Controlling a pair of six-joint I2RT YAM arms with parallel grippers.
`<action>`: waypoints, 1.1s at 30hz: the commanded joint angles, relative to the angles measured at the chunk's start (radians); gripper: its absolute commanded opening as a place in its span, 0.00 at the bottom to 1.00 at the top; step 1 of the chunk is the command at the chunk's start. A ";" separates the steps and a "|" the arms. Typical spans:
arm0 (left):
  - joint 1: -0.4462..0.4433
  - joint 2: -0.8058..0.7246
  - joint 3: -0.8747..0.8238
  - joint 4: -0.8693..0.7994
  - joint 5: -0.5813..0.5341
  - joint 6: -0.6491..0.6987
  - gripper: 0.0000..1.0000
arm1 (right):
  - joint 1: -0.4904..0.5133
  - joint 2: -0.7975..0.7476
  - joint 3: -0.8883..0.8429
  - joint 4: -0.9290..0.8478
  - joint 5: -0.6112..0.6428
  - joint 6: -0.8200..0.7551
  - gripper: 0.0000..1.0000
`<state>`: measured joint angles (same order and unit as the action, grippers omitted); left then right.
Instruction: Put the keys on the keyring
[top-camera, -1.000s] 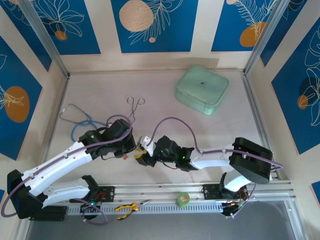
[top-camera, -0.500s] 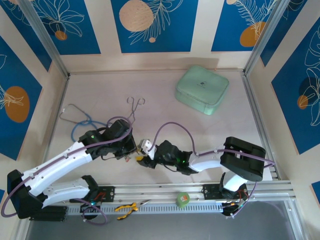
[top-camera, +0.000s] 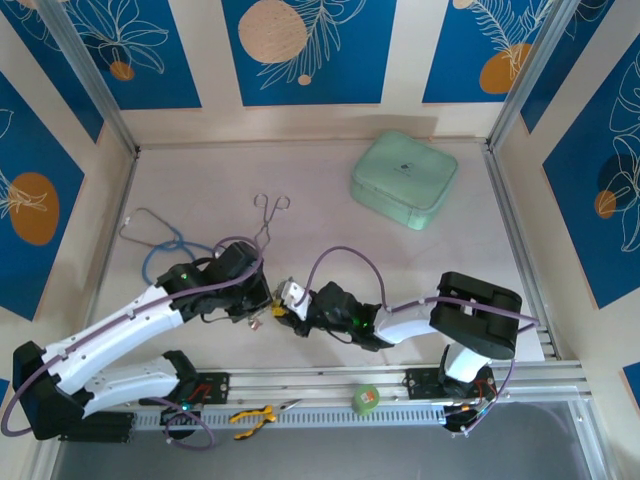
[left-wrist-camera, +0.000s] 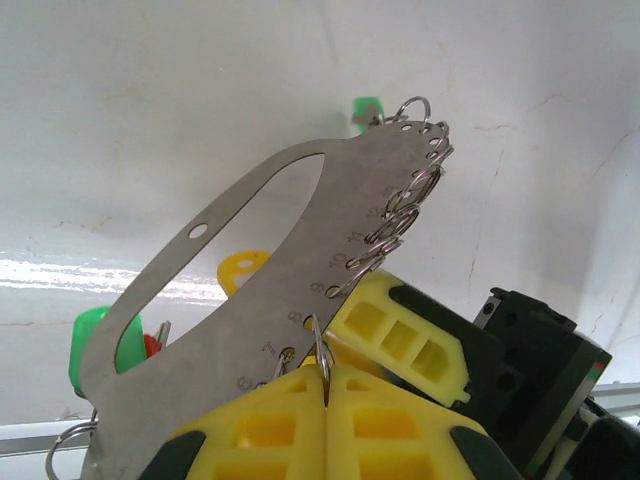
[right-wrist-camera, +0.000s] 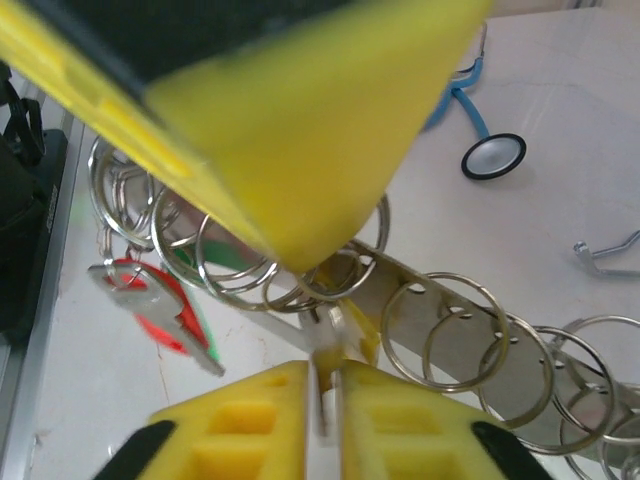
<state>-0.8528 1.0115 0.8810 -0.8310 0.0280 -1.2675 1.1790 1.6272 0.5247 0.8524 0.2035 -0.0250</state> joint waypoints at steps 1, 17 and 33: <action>0.008 -0.020 -0.015 -0.006 0.023 -0.042 0.00 | 0.002 0.003 0.005 0.030 0.004 -0.010 0.05; 0.012 -0.062 -0.044 -0.030 -0.017 -0.128 0.00 | -0.019 0.011 0.003 -0.098 0.025 0.087 0.00; 0.012 -0.083 -0.104 0.019 0.021 -0.328 0.00 | 0.099 -0.130 -0.104 0.063 0.133 -0.217 0.20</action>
<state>-0.8505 0.9451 0.7887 -0.8227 0.0284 -1.4940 1.2587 1.5162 0.4168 0.8337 0.2749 -0.1287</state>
